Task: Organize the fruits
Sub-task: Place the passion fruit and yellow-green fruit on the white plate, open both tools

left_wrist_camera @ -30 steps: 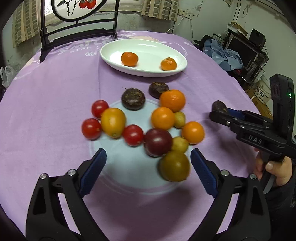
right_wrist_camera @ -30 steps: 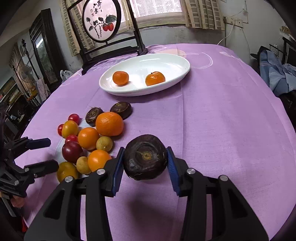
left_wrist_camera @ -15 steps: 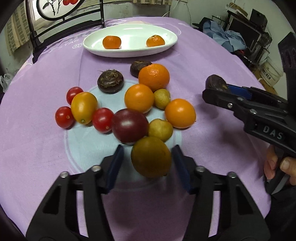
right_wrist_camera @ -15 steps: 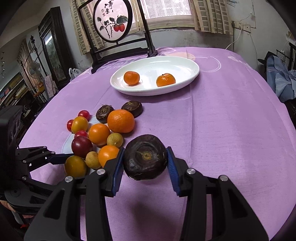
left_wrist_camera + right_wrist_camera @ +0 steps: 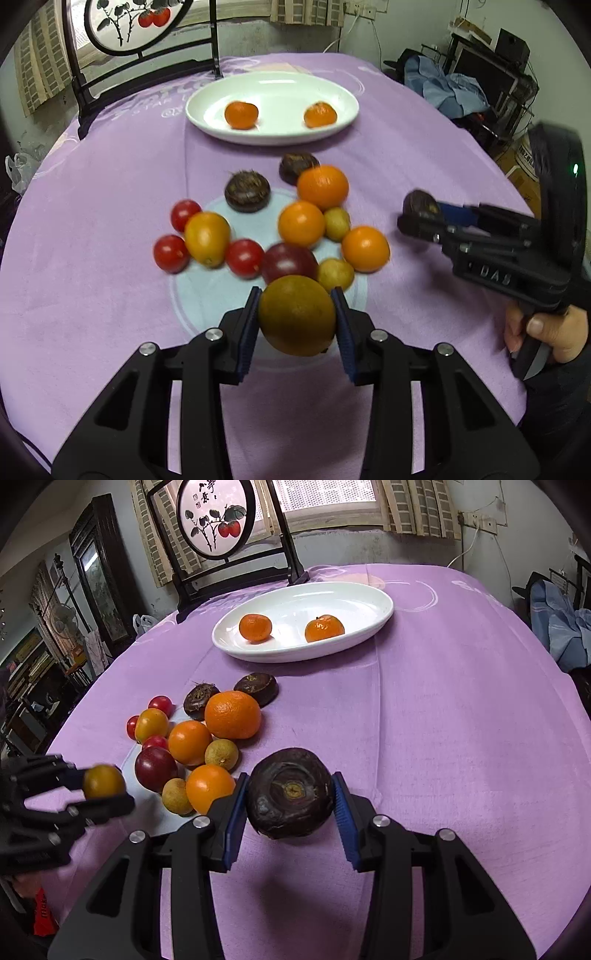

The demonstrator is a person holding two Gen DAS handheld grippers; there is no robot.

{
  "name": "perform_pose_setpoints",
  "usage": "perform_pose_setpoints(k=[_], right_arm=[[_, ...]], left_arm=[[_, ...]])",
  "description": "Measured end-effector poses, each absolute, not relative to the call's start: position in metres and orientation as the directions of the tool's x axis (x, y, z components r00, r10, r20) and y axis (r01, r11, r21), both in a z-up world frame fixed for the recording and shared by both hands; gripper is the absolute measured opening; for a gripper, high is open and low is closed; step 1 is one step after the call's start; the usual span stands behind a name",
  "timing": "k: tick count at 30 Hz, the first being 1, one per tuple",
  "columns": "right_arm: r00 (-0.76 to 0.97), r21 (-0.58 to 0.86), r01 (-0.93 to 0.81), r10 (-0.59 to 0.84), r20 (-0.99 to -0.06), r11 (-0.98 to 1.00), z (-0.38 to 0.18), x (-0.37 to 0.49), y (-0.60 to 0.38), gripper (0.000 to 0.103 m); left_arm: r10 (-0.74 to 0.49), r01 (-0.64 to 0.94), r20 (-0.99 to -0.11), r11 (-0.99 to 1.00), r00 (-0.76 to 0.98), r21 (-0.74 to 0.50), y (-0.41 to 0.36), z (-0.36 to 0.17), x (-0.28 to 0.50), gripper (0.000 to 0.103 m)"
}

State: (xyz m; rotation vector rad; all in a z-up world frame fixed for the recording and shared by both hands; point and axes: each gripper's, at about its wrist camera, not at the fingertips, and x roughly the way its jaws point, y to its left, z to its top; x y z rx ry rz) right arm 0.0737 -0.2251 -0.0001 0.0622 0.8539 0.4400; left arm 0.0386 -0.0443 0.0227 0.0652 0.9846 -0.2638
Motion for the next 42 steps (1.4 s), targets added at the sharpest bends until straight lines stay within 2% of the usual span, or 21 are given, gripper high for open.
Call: perform_pose_setpoints(k=[4, 9, 15, 18, 22, 30, 31, 32, 34, 36, 42], right_arm=[[0.582, 0.188, -0.328, 0.354, -0.732, 0.926, 0.006, 0.071, -0.22, 0.044], [0.553, 0.2, -0.367, 0.386, -0.739, 0.909, 0.024, 0.08, -0.211, 0.044], [0.594, 0.063, -0.437, 0.34, -0.73, 0.897, 0.06, 0.129, -0.182, 0.044], [0.63, 0.063, -0.415, 0.337, -0.7, 0.907, 0.065, 0.17, -0.174, 0.044], [0.663, 0.038, -0.366, 0.289, -0.69, 0.93, 0.056, 0.221, -0.167, 0.044], [0.588, 0.093, -0.293, 0.256, -0.768, 0.952, 0.023, 0.294, -0.163, 0.044], [0.58, 0.095, -0.286, 0.251, -0.775, 0.953, 0.02, 0.298, -0.163, 0.045], [0.577, 0.096, -0.28, 0.247, -0.779, 0.955, 0.018, 0.3, -0.162, 0.047], [0.582, 0.099, -0.271, 0.245, -0.775, 0.957, 0.018, 0.3, -0.163, 0.051], [0.599, 0.108, -0.271, 0.255, -0.759, 0.957, 0.022, 0.295, -0.165, 0.052], [0.636, 0.153, -0.292, 0.311, -0.706, 0.944, 0.046, 0.262, -0.178, 0.055]], left_arm=[[-0.191, 0.253, -0.82, 0.966, 0.539, -0.059, -0.04, 0.042, 0.057, 0.038], [-0.183, 0.24, -0.797, 0.969, 0.576, -0.049, -0.035, 0.064, 0.094, 0.039], [-0.164, 0.188, -0.799, 0.98, 0.579, -0.064, -0.035, 0.071, 0.164, 0.039], [-0.119, 0.146, -0.804, 0.989, 0.583, -0.04, -0.038, 0.065, 0.201, 0.039], [-0.07, 0.096, -0.804, 0.995, 0.59, -0.016, -0.036, 0.053, 0.239, 0.039], [-0.03, -0.018, -0.812, 0.999, 0.583, -0.05, -0.016, 0.029, 0.305, 0.04], [-0.029, -0.024, -0.809, 0.998, 0.587, -0.053, -0.014, 0.027, 0.309, 0.044], [-0.028, -0.034, -0.804, 0.998, 0.594, -0.06, -0.013, 0.028, 0.312, 0.062], [-0.023, -0.064, -0.766, 0.994, 0.643, -0.083, -0.008, 0.035, 0.31, 0.089], [-0.024, -0.066, -0.727, 0.993, 0.686, -0.095, -0.008, 0.046, 0.301, 0.09], [-0.052, -0.003, -0.735, 0.997, 0.677, -0.074, -0.015, 0.061, 0.276, 0.09]])
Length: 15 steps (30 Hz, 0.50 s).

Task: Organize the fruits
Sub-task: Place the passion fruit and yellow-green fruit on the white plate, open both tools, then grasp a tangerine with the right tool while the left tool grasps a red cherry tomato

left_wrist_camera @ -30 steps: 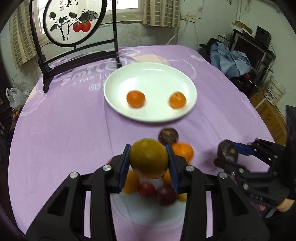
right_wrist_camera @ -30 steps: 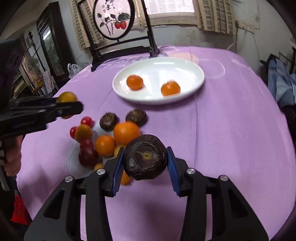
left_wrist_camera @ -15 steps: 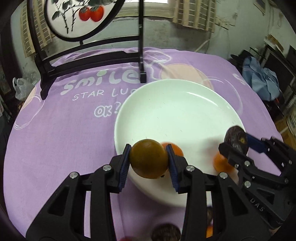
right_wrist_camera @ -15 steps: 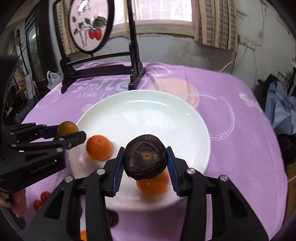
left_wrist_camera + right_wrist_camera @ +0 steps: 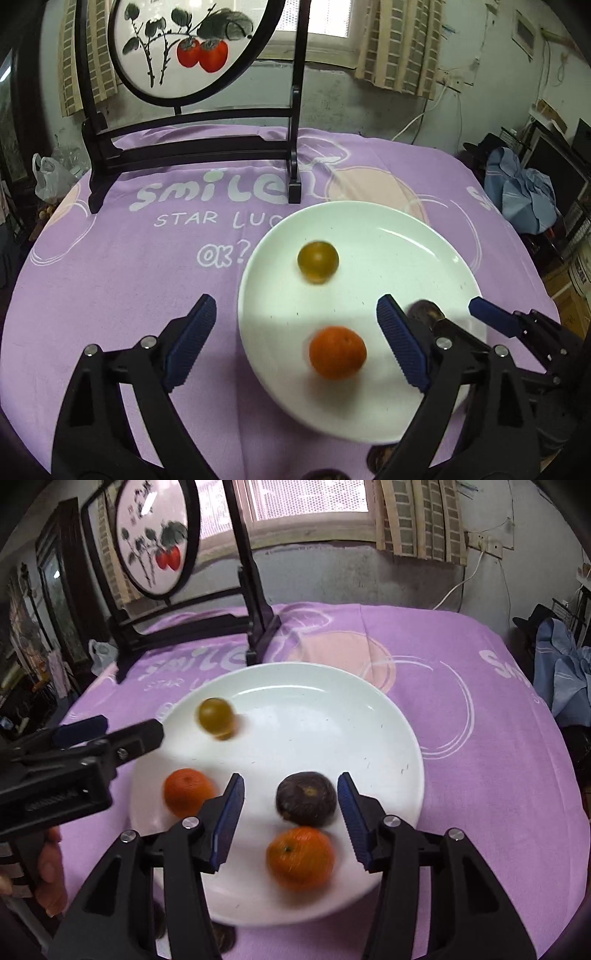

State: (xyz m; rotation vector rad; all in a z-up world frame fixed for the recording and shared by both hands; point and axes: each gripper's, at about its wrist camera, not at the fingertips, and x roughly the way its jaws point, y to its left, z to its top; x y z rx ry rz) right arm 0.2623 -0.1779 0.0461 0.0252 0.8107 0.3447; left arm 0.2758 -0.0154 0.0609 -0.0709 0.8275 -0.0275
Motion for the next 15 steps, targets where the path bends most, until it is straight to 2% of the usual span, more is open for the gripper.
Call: perform_pose_setpoints(k=[1, 2, 6, 12, 15], right_arm=[[0.641, 0.154, -0.299, 0.318, -0.698, 0.942, 0.05, 0.254, -0.18, 0.061], [0.65, 0.152, -0.309, 0.326, -0.687, 0.939, 0.054, 0.243, -0.183, 0.071], [0.639, 0.083, -0.367, 0.316, -0.701, 0.926, 0.056, 0.199, -0.183, 0.072], [0.609, 0.074, -0.406, 0.33, -0.721, 0.911, 0.04, 0.123, -0.191, 0.072], [0.608, 0.0, -0.436, 0.294, -0.737, 0.9, 0.028, 0.091, -0.188, 0.072]], left_arm=[[-0.055, 0.005, -0.736, 0.998, 0.675, -0.07, -0.016, 0.063, 0.27, 0.091], [-0.06, 0.013, -0.739, 0.998, 0.671, -0.069, -0.016, 0.066, 0.261, 0.091], [-0.061, 0.028, -0.734, 0.998, 0.676, -0.058, -0.014, 0.075, 0.221, 0.091], [-0.025, 0.028, -0.717, 1.0, 0.697, -0.007, -0.007, 0.074, 0.149, 0.091], [-0.039, 0.045, -0.718, 0.999, 0.695, -0.011, -0.003, 0.067, 0.115, 0.091]])
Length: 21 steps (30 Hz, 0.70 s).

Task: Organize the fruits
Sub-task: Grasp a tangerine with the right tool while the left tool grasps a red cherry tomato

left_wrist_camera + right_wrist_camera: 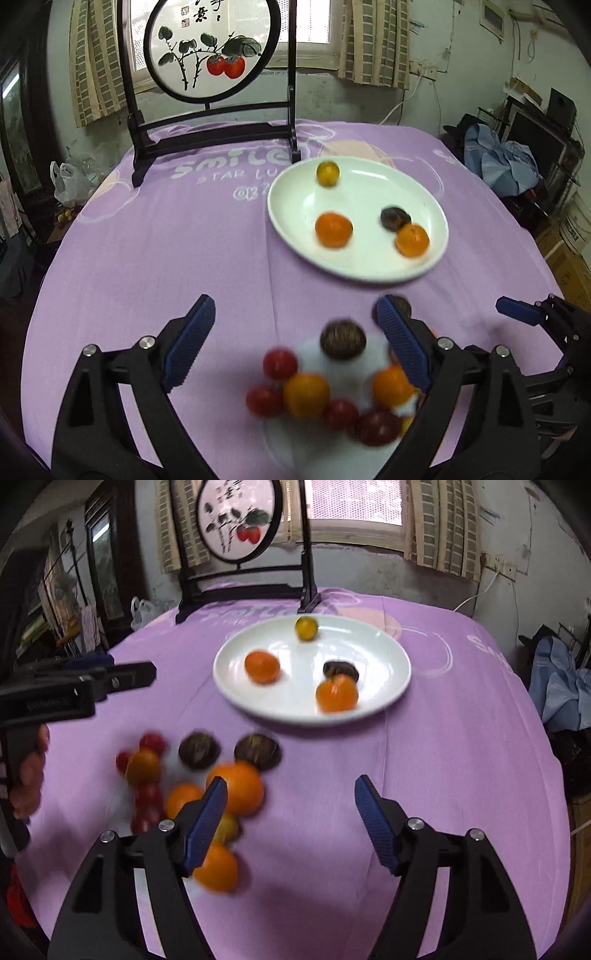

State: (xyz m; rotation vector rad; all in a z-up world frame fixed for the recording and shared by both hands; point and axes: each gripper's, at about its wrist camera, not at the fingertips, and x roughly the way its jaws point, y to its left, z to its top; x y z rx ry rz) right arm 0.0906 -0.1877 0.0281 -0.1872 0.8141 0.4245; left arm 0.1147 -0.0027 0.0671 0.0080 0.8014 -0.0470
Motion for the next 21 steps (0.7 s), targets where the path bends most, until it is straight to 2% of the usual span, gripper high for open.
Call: perform_pose_setpoints(k=[8, 16, 18, 20, 21], right_arm=[[0.558, -0.023, -0.52, 0.319, -0.767, 0.854, 0.009, 0.046, -0.17, 0.072], [0.521, -0.049, -0.535, 0.284, -0.805, 0.843, -0.009, 0.061, -0.155, 0.071], [0.517, -0.023, -0.538, 0.308, -0.798, 0.843, -0.008, 0.065, -0.156, 0.064], [0.481, 0.035, -0.553, 0.353, -0.803, 0.833, -0.007, 0.071, -0.158, 0.037], [0.475, 0.041, -0.556, 0.358, -0.804, 0.83, -0.006, 0.072, -0.158, 0.037]], left_arm=[[-0.074, 0.032, -0.738, 0.997, 0.671, -0.071, 0.02, 0.046, 0.063, 0.091], [-0.041, 0.014, -0.752, 0.999, 0.658, -0.042, 0.044, 0.031, 0.056, 0.091], [-0.043, 0.016, -0.759, 0.999, 0.649, -0.043, 0.048, 0.026, 0.057, 0.091], [-0.053, 0.027, -0.768, 0.999, 0.639, -0.047, 0.051, 0.02, 0.056, 0.091], [-0.059, 0.036, -0.773, 0.998, 0.632, -0.047, 0.052, 0.018, 0.057, 0.091]])
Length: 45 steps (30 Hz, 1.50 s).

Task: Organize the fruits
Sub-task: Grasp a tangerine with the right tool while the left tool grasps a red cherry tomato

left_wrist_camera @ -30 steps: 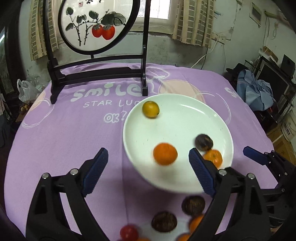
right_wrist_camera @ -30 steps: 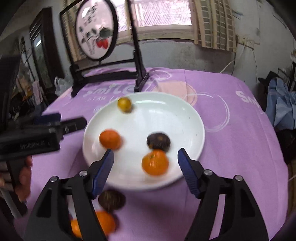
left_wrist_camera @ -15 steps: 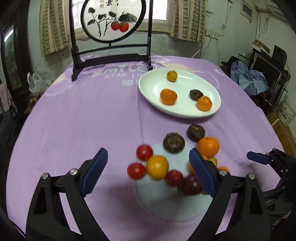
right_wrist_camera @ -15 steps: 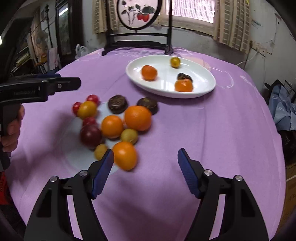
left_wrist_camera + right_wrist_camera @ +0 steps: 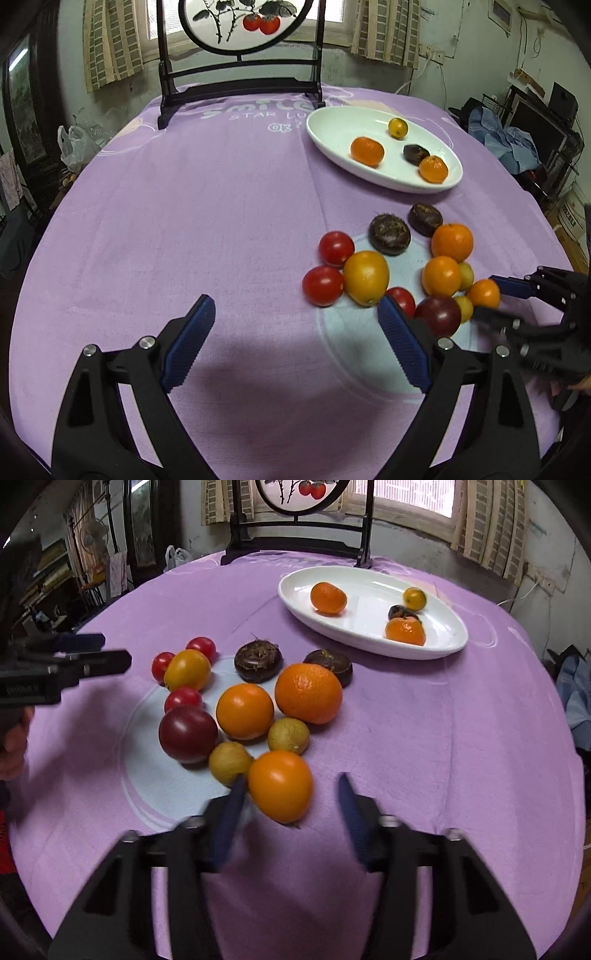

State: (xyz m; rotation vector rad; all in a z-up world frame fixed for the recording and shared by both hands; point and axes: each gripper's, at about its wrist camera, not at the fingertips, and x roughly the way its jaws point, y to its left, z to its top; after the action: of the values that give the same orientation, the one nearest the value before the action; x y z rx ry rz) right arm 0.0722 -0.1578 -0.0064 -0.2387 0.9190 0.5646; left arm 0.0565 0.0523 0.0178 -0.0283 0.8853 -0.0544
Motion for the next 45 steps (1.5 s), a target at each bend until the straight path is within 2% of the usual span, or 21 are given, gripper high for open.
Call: perform_pose_setpoints(k=[14, 15, 17, 19, 28, 30, 32, 39, 45], right_arm=[[0.431, 0.143, -0.549, 0.425, -0.796, 0.823, -0.011, 0.079, -0.167, 0.037], [0.425, 0.153, -0.551, 0.434, -0.794, 0.82, -0.011, 0.079, -0.168, 0.037], [0.413, 0.187, -0.548, 0.458, -0.787, 0.815, -0.011, 0.079, -0.173, 0.037], [0.414, 0.208, -0.536, 0.47, -0.78, 0.818, -0.011, 0.081, -0.179, 0.037], [0.424, 0.261, -0.525, 0.515, -0.745, 0.81, -0.006, 0.08, -0.193, 0.037], [0.422, 0.272, -0.52, 0.521, -0.742, 0.809, -0.007, 0.081, -0.196, 0.037], [0.423, 0.274, -0.516, 0.519, -0.743, 0.812, -0.008, 0.082, -0.197, 0.037], [0.431, 0.279, -0.519, 0.529, -0.731, 0.808, -0.007, 0.08, -0.198, 0.037], [0.459, 0.299, -0.501, 0.542, -0.704, 0.812, -0.001, 0.079, -0.206, 0.037]], left_arm=[[-0.045, 0.098, -0.81, 0.995, 0.585, 0.016, 0.041, -0.006, 0.072, 0.09], [-0.039, 0.101, -0.812, 0.995, 0.582, 0.024, 0.039, -0.007, 0.074, 0.088], [-0.042, 0.113, -0.821, 0.993, 0.569, 0.027, 0.038, -0.011, 0.079, 0.074], [-0.045, 0.113, -0.834, 0.993, 0.549, 0.021, 0.039, -0.017, 0.084, 0.067], [-0.046, 0.142, -0.824, 0.989, 0.565, 0.042, 0.035, -0.018, 0.096, 0.063], [-0.065, 0.163, -0.82, 0.986, 0.568, 0.035, 0.032, -0.017, 0.097, 0.053], [-0.102, 0.192, -0.818, 0.981, 0.566, 0.011, 0.028, -0.017, 0.097, 0.032], [-0.079, 0.177, -0.82, 0.984, 0.568, 0.028, 0.024, -0.014, 0.095, 0.03], [-0.072, 0.166, -0.788, 0.985, 0.611, 0.039, 0.029, 0.011, 0.075, 0.03]])
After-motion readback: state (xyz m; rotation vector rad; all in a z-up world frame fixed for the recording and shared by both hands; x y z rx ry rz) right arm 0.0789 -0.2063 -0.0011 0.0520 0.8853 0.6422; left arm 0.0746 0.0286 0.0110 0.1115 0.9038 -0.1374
